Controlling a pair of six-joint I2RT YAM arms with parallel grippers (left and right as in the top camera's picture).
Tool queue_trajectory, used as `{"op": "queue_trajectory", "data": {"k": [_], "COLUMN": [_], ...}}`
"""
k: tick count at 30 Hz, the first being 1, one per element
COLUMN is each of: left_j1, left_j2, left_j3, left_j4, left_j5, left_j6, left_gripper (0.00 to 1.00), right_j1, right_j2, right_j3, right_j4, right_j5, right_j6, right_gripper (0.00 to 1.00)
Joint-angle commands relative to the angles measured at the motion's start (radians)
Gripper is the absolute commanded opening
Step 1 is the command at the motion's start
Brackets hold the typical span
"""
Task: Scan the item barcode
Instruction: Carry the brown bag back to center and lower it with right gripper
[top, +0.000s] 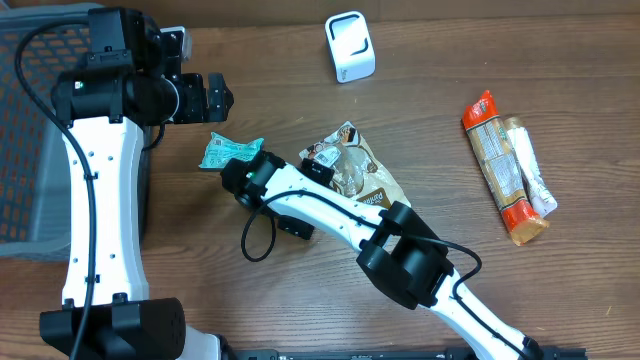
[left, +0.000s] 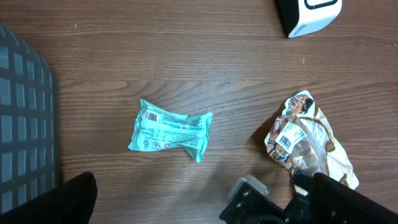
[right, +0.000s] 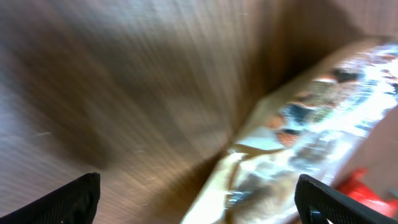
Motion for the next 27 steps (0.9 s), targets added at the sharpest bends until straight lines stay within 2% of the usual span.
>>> {"op": "queue_trajectory", "data": {"k": [1,8,14,16,18,20,23,27], "left_j1": [-0.008,-0.008,-0.008,-0.008,-0.008,-0.008,-0.008,-0.008], "left_j2": [-0.001,-0.001,-0.001,-0.001,-0.001,-0.001,-0.001,-0.001], "left_j3": [0.015,0.015,0.015,0.015,0.015,0.015,0.015,0.015], "left_j4": [0.004,0.004,0.004,0.004,0.004,0.004,0.004,0.004], "left_j5": [-0.002,-0.002,-0.002,-0.002,-0.002,-0.002,-0.002,-0.002], "left_j6": [-0.006,-0.006,-0.006,-0.006,-0.006,-0.006,-0.006,-0.006], "left_gripper": [1.0,1.0,1.0,1.0,1.0,0.99,1.0,1.0], "right_j1": [-0.062,-0.248,-0.365,-0.373,-0.365,-0.352,-0.342,-0.347], "right_j2": [-0.045,-0.072,-0.069,-0.069,-0.069,-0.069,-0.069,-0.069], "right_j3": [0.092,0.285,0.27,0.243,0.212,0.191,0.172,0.171], "right_j4": [0.003,-0.024,-0.034,-0.031,-0.027,-0.023,-0.028,-0.046], "right_j5": [-0.18,-0.544,-0.959,-1.026,-1.022,-0.997,-0.987,-0.847], "right_j6": [0.04,0.063,0.061,0.059,0.059,0.06,0.068,0.109], "right_gripper": [1.0,1.0,1.0,0.93,0.87,0.84,0.83,0.84]}}
